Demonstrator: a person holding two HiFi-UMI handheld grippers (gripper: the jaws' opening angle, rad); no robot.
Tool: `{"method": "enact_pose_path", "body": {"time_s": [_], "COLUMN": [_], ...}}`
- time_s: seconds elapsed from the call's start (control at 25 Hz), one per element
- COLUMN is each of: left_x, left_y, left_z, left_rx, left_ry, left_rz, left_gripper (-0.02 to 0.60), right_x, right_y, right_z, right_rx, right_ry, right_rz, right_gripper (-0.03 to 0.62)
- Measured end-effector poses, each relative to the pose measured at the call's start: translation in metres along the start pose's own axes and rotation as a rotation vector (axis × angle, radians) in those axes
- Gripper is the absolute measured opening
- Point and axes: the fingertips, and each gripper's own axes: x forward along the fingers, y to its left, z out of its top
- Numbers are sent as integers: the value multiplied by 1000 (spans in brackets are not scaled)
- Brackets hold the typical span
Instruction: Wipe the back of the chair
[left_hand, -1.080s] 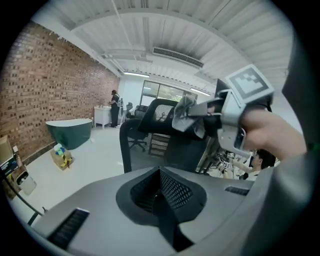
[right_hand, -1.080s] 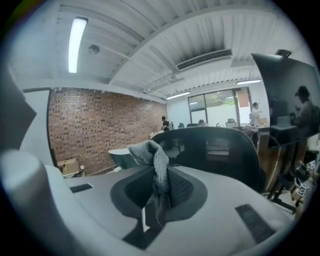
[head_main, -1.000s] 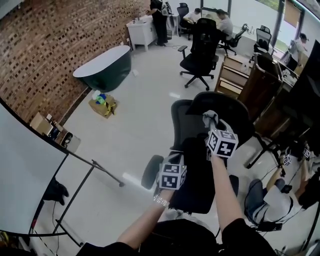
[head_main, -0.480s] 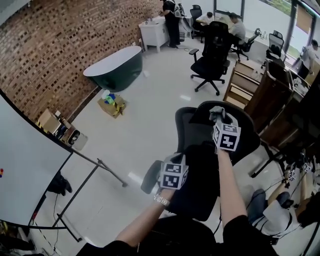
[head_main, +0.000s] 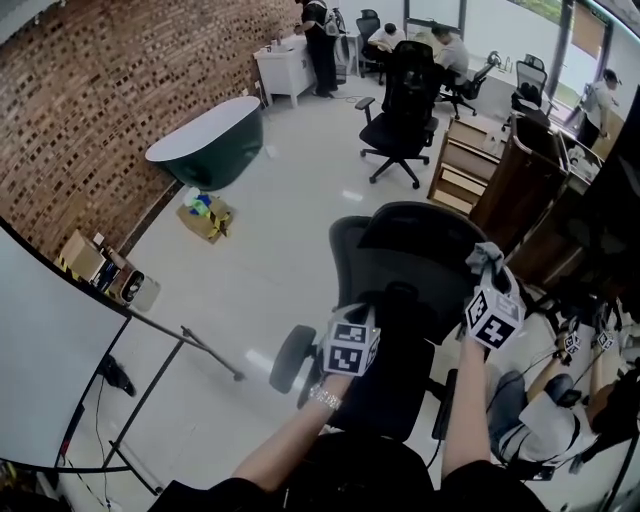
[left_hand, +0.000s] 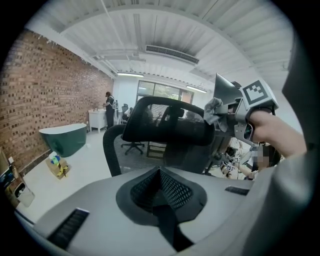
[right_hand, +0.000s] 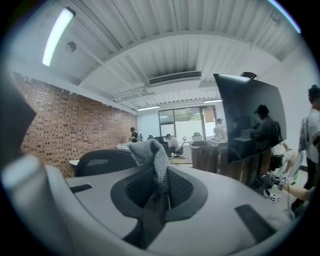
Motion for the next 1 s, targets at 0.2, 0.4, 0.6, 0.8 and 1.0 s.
{"method": "enact_pose_path", "body": {"time_s": [0.2, 0.4, 0.6, 0.8, 1.0], "left_x": [-17, -45, -52, -36, -18], "left_y": [10, 35, 42, 25, 3], "left_z": [-1, -1, -2, -6, -8], "left_rx": [-8, -10, -16, -11, -4], "left_ry": [-1, -12, -17, -10, 2], "left_rz": [38, 100, 125, 67, 4], "left_gripper": [3, 3, 3, 3, 3], "right_x": [19, 40, 59, 43, -1], "right_y": [140, 243, 202, 81, -10], "right_z": [-21, -38, -40, -49, -46], "right_rx": [-60, -151, -167, -148, -111], "right_ry": [37, 97, 121, 131, 97], "right_rz": [302, 456, 356, 134, -9], "right_gripper": [44, 44, 44, 44, 46]}}
